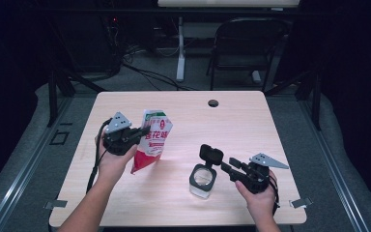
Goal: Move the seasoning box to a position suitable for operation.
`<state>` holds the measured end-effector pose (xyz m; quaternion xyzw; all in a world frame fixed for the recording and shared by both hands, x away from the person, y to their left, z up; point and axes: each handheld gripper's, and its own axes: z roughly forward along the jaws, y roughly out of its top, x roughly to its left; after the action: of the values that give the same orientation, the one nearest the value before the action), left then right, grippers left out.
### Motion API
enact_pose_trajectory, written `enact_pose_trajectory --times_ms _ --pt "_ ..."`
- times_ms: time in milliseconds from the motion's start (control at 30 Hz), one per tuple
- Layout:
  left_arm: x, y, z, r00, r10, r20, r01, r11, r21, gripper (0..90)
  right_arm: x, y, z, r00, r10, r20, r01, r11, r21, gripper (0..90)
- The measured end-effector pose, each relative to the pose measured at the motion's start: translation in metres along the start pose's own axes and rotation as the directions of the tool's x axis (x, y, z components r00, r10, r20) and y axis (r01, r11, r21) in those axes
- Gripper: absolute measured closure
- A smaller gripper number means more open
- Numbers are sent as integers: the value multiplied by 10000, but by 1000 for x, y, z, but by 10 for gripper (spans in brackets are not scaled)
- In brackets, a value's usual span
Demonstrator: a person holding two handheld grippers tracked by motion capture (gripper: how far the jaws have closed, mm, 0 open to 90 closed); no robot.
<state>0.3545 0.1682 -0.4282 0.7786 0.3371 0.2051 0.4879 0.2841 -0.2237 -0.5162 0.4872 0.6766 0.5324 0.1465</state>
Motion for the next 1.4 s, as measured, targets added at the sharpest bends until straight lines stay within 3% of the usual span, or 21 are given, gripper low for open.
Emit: enact_pose_trajectory --times_ms 300,667,900,1100,1267,1400 --pt "-11 7 8 9996 140 226 -139 9999 -15 900 -1 0 -1 10000 10 4 -10 10000 -2 555" --pt "-20 4 18 9982 335 494 -344 9992 178 900 -1 1 -2 10000 21 0 -21 10000 -3 555" --pt "-19 -6 16 9973 20 732 -26 10000 75 900 0 2 -3 10000 -27 5 28 10000 -57 555" --pt "-19 -15 9 9954 -67 952 58 9999 98 900 9 8 -9 9998 -194 -106 191 9993 -315 563" --pt "-19 -25 2 9936 -199 1111 191 9998 81 900 18 17 -18 9983 -22 -581 -14 9981 -624 571" --pt "-16 -33 -4 9922 -331 1205 315 9994 147 900 27 23 -24 9969 -520 -590 479 9965 -692 573"
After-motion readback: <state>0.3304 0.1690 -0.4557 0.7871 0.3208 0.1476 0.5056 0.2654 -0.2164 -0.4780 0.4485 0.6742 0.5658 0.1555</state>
